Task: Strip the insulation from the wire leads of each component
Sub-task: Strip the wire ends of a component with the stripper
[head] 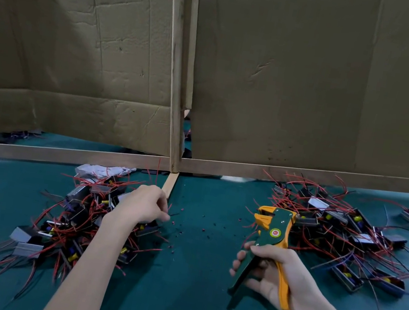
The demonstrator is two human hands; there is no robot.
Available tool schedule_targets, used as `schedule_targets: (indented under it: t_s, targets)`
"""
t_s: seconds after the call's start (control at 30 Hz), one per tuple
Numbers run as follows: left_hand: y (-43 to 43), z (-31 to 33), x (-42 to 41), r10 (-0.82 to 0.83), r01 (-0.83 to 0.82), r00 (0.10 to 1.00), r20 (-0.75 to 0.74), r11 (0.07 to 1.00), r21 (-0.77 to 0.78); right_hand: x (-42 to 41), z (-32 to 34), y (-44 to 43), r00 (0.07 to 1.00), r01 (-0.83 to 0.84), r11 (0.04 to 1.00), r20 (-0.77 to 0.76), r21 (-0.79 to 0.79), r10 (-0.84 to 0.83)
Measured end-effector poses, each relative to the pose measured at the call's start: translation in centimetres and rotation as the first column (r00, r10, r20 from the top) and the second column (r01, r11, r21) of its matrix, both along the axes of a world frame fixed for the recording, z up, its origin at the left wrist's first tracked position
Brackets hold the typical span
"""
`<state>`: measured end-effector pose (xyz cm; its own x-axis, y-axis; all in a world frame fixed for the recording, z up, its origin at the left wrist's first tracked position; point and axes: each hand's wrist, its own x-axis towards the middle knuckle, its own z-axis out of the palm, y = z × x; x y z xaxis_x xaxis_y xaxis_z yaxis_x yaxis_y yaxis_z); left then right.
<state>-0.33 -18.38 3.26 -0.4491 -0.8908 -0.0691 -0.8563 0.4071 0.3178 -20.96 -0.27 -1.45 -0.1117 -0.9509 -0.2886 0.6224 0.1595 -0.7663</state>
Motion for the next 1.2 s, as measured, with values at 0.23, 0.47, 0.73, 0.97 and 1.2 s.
schedule_targets:
  t_s: [0.23, 0.47, 0.73, 0.97, 1.2]
  targets:
    - [-0.6, -1.0, 0.0, -0.059, 0.054, 0.996, -0.070, 0.996, -0.068, 0.0, -0.3, 0.0, 1.000, -0.012, 1.000, -0.010, -0.013, 0.012]
    - [-0.3, -0.2, -0.2, -0.084, 0.016, 0.870, -0.486, 0.990, -0.142, 0.4, -0.1, 0.2, 0.998, -0.033, 0.998, -0.058, -0.044, 0.030]
    - [-0.3, -0.4, -0.5, -0.061, -0.087, 0.813, -0.579, 0.971, -0.224, 0.5, 0.0, 0.3, 0.996, -0.016, 0.999, -0.091, -0.037, 0.013]
    - [1.9, 2.1, -2.3, -0.169, 0.115, 0.559, -0.812, 0.985, -0.126, 0.8, 0.7, 0.6, 0.989, -0.057, 0.992, -0.144, -0.113, 0.040]
    - [3.7, 2.4, -4.0, -0.208, 0.299, 0.509, -0.835, 0.953, -0.054, 1.1, 0.9, 0.9, 0.978, -0.118, 0.983, -0.189, -0.138, 0.091]
